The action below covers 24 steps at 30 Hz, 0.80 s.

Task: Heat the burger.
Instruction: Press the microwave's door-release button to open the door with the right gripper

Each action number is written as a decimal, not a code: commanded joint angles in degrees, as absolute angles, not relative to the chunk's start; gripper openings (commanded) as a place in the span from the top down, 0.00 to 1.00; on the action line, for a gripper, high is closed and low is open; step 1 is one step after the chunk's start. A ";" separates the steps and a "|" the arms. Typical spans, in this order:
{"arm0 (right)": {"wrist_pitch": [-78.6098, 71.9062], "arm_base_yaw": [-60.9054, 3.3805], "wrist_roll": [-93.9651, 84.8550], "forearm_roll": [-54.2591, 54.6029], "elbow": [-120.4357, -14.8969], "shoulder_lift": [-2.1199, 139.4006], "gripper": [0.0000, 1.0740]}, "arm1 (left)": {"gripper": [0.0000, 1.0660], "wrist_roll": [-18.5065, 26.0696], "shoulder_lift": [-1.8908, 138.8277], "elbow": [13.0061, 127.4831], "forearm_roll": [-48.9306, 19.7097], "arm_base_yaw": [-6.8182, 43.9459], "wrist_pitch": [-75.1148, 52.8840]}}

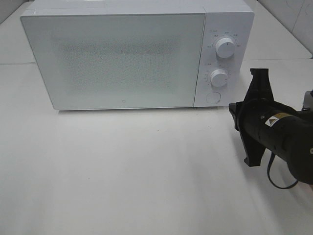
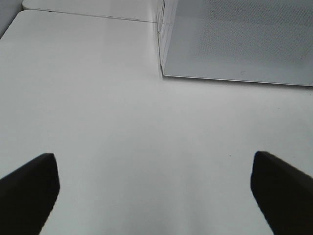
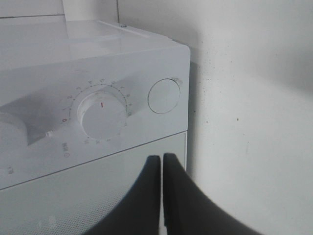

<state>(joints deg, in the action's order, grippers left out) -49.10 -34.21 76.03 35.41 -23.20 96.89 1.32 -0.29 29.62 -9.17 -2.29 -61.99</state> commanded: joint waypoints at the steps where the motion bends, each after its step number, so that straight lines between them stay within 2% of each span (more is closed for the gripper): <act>1: -49.16 -32.14 81.53 29.34 -23.38 99.01 1.00 | 0.06 1.32 -1.32 29.56 -9.17 -2.52 -61.08; 18: -51.74 -22.92 92.30 14.95 -31.51 110.12 1.00 | 0.06 1.32 -1.32 29.56 -9.17 -2.52 -61.08; 24: -51.45 -21.20 93.05 14.27 -34.21 112.82 1.00 | 0.06 1.32 -1.32 29.56 -9.17 -2.52 -61.08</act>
